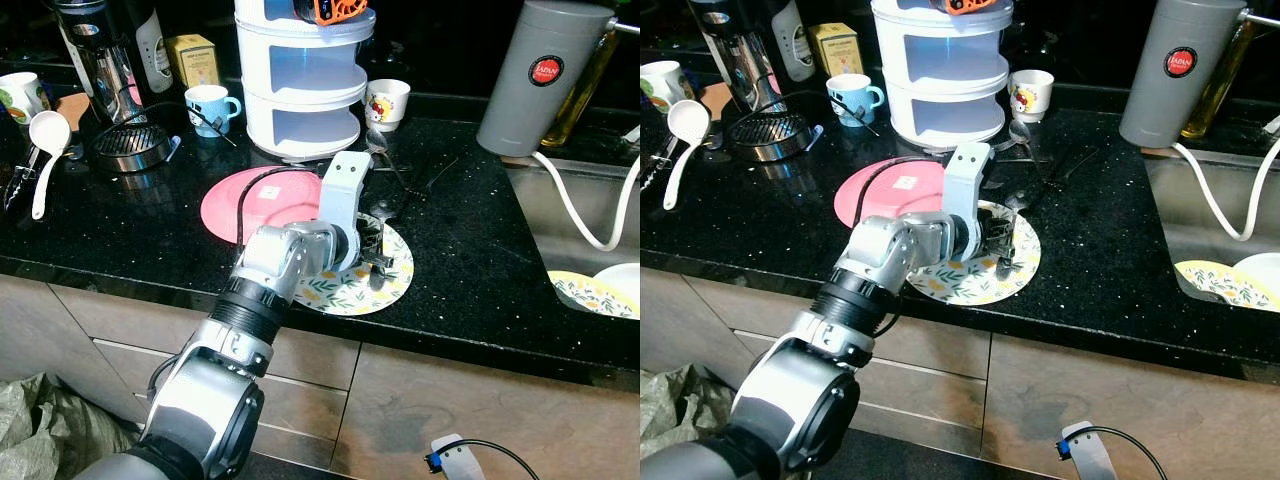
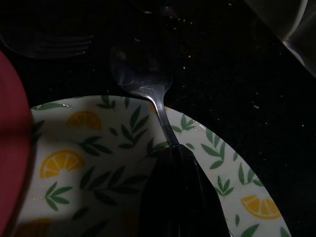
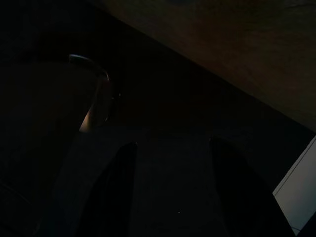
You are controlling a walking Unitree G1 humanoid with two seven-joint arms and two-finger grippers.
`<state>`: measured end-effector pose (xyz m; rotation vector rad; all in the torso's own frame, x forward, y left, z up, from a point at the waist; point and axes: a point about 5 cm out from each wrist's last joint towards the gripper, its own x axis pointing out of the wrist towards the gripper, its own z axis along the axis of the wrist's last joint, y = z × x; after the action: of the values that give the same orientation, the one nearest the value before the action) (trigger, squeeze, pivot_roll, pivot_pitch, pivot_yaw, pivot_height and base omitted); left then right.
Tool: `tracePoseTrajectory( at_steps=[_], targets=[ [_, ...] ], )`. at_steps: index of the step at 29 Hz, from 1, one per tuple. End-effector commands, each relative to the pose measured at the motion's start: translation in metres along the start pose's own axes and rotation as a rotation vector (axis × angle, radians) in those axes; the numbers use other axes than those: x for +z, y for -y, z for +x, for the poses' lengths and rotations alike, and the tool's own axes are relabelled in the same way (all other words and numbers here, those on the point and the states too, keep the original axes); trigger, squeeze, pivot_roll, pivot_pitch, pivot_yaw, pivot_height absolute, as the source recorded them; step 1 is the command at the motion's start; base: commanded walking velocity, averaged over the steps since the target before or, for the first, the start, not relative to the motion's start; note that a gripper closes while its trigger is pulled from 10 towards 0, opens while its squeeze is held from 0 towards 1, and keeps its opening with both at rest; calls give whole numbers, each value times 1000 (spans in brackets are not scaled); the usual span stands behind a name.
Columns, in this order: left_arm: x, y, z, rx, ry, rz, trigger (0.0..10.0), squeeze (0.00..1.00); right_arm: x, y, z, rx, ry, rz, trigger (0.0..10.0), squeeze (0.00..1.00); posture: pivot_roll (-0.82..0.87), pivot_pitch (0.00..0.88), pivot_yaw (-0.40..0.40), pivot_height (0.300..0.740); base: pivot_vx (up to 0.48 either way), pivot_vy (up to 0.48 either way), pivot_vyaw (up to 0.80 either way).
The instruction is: Kitchen organization
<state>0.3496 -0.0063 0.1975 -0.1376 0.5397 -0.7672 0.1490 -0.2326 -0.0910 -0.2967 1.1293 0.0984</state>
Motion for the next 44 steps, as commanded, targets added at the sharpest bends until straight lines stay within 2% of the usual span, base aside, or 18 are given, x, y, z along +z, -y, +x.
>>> tracePoseTrajectory(
  at_steps=[1,6,8,9,14,19,23,24,25,27,28,29,30,31,33,35,40,44],
  targets=[
    [-25,0,7,-4,-105,-44,0,0,1,-3,0,6,3,-10,10000,0,0,12,25,740,0,0,0],
    [-20,-1,4,2,-61,-38,0,0,1,-3,0,6,5,-6,10000,0,1,8,23,740,0,0,0],
    [-10,-1,1,8,-1,-10,0,0,1,-3,0,6,5,-6,10000,0,1,9,24,740,0,0,0],
    [7,6,-5,-23,92,30,0,0,1,-3,0,6,6,-6,10000,0,5,12,20,740,0,0,0],
    [41,37,-24,-142,268,172,0,0,1,-2,0,7,5,-9,10000,0,8,13,16,740,0,0,0],
    [50,48,-30,-172,344,251,0,0,2,-2,0,9,6,-10,10000,0,5,11,17,740,0,0,0],
    [48,48,-29,-169,354,267,0,0,2,-2,0,8,6,-8,10000,0,3,12,16,740,0,0,0],
    [47,46,-29,-137,359,304,0,0,2,-1,0,8,6,-9,10000,0,2,12,16,740,0,0,0],
    [47,46,-29,-137,359,304,0,0,2,-1,0,8,6,-9,10000,0,2,12,16,740,0,0,0],
    [43,42,-28,-74,342,427,4275,0,3,-1,0,7,6,-10,10000,0,3,12,14,740,0,0,0],
    [40,40,-27,-56,322,472,10000,0,3,-1,0,6,6,-11,10000,0,3,12,14,740,0,0,0],
    [37,37,-26,-32,290,510,10000,353,3,-1,0,6,6,-11,10000,0,3,12,14,740,0,0,0],
    [37,37,-26,-32,290,510,10000,353,3,-1,0,6,6,-11,10000,0,3,12,14,740,0,0,0],
    [33,32,-24,8,247,536,10000,1000,3,-1,0,6,6,-12,10000,0,3,12,13,740,0,0,0],
    [25,22,-20,68,149,559,10000,1000,3,-1,0,6,6,-12,10000,0,5,10,14,740,0,0,0],
    [20,19,-17,91,100,511,10000,1000,3,-1,0,6,7,-14,10000,0,6,10,14,740,0,0,0],
    [13,15,-12,113,20,484,10000,1000,3,-2,1,7,8,-13,10000,0,5,11,17,740,0,0,0],
    [13,14,-10,114,27,432,10000,1000,3,-2,1,8,8,-14,10000,0,4,13,17,740,0,0,0]
  ],
)
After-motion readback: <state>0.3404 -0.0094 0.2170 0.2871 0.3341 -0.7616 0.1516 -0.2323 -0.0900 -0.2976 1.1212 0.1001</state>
